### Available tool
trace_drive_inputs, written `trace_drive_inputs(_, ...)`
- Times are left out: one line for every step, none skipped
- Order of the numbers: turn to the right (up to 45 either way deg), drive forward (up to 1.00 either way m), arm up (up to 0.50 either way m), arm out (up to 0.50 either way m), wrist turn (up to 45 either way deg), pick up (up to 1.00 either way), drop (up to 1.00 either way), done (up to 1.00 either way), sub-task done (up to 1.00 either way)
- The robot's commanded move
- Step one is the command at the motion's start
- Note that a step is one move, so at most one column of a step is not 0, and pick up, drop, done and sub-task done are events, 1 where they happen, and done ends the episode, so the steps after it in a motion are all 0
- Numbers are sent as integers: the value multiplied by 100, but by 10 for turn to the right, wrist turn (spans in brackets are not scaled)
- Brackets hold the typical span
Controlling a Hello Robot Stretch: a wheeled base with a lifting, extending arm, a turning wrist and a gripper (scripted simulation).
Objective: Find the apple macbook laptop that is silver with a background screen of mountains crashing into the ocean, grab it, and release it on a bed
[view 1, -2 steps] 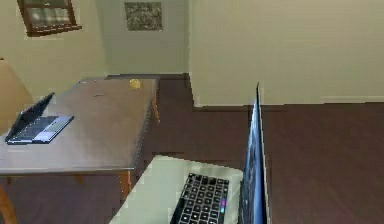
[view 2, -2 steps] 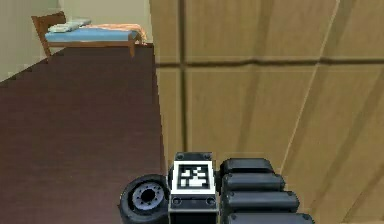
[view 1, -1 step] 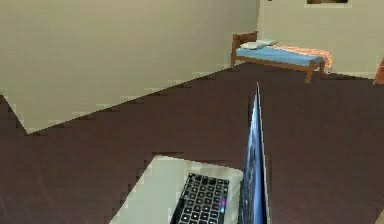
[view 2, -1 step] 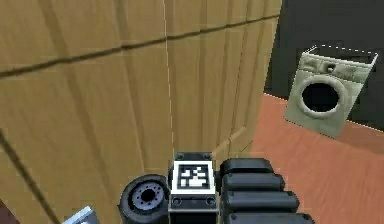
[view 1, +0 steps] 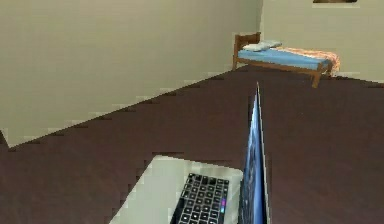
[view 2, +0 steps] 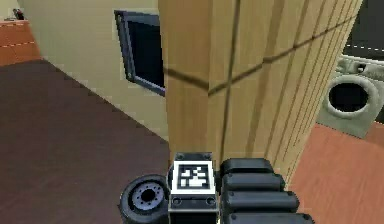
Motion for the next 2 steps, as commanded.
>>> trace_drive_inputs(360, 0, 0, 0, 0, 0, 0, 0, 0)
trace_drive_inputs(0, 100, 0, 0, 0, 0, 0, 0, 0)
